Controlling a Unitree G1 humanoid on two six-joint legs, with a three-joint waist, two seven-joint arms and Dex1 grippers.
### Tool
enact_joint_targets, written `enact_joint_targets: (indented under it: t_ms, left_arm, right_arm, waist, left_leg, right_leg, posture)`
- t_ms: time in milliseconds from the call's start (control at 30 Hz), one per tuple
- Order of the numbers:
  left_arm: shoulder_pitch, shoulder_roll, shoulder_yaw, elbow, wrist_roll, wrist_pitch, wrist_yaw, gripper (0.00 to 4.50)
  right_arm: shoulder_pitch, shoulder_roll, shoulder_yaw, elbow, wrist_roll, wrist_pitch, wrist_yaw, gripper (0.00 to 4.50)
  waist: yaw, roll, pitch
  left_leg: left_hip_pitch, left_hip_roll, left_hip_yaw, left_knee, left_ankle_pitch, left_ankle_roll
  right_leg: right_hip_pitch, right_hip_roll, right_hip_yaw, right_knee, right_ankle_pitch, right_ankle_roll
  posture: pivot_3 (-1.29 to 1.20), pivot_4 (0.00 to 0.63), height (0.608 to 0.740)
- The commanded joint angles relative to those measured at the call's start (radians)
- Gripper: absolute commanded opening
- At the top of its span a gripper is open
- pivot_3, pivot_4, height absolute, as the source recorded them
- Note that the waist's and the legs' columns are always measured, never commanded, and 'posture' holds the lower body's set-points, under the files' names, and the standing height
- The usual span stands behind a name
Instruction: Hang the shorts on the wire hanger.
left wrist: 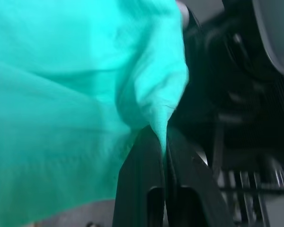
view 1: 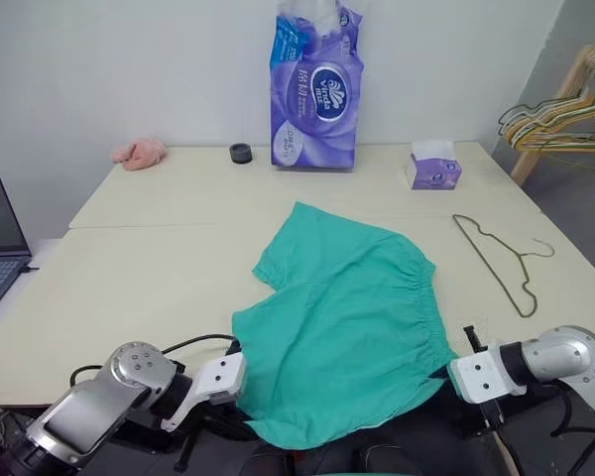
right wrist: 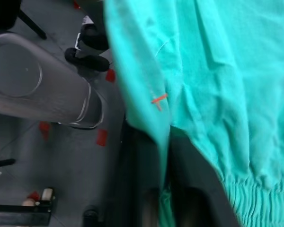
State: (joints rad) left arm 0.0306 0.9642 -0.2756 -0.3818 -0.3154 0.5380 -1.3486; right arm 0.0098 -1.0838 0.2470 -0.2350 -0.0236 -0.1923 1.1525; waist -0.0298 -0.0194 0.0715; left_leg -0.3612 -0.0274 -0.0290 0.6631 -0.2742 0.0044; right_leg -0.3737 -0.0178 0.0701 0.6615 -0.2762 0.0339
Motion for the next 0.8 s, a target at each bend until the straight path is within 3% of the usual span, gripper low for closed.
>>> enact_joint_targets:
  t_ms: [33, 233, 333, 533, 633, 800]
  left_arm:
    - [-0.017, -0.008, 0.010, -0.027, -0.033, 0.031, 0.014, 1.26]
    - [-0.027, -0.033, 0.048, -0.036, -0.087, 0.068, 0.043, 3.09]
    - [-0.051, -0.077, 0.099, -0.037, -0.150, 0.107, 0.086, 3.96]
    - [-0.150, -0.218, 0.200, -0.002, -0.238, 0.182, 0.250, 3.96]
    - [-0.230, -0.308, 0.202, 0.033, -0.176, 0.153, 0.382, 3.96]
    - [-0.339, -0.370, 0.147, 0.100, -0.060, 0.070, 0.480, 3.96]
  right_arm:
    - [-0.019, -0.008, -0.035, -0.021, 0.004, -0.022, 0.009, 1.63]
    - [-0.023, -0.050, -0.142, -0.077, 0.126, 0.083, 0.045, 3.65]
    - [-0.028, -0.067, -0.240, -0.099, 0.238, 0.216, 0.054, 3.66]
    - [-0.082, 0.028, -0.474, -0.069, 0.468, 0.573, -0.112, 3.66]
    - [-0.086, 0.127, -0.531, -0.024, 0.450, 0.685, -0.285, 3.66]
    - [-0.129, 0.252, -0.575, 0.067, 0.382, 0.866, -0.561, 3.66]
  waist:
    - [0.000, -0.001, 0.000]
    - [0.000, 0.000, 0.002]
    - [0.000, 0.000, 0.002]
    - [0.000, -0.001, 0.003]
    - [0.004, -0.004, 0.002]
    - [-0.001, -0.003, 0.002]
  left_leg:
    - [0.000, 0.000, 0.000, 0.000, 0.000, 0.000]
    - [0.000, 0.000, 0.000, 0.000, 0.000, 0.000]
    - [0.000, 0.000, 0.000, 0.000, 0.000, 0.000]
    - [-0.001, 0.000, -0.001, 0.001, 0.000, 0.000]
    - [-0.001, 0.000, -0.002, 0.001, 0.000, 0.000]
    - [-0.002, -0.001, 0.000, 0.001, 0.000, 0.000]
  right_leg:
    - [0.000, 0.000, 0.000, 0.000, 0.000, 0.000]
    - [0.000, 0.000, 0.000, 0.000, 0.000, 0.000]
    - [0.000, 0.000, 0.000, 0.000, 0.000, 0.000]
    - [0.000, 0.000, -0.001, 0.000, 0.004, 0.006]
    - [0.001, 0.000, -0.001, -0.001, 0.005, 0.008]
    - [0.000, 0.000, 0.001, -0.001, 0.006, 0.009]
  posture:
    - [-0.05, 0.039, 0.740]
    - [-0.05, 0.039, 0.740]
    - [-0.05, 0.039, 0.740]
    - [-0.05, 0.042, 0.740]
    - [-0.05, 0.042, 0.740]
    - [-0.06, 0.044, 0.740]
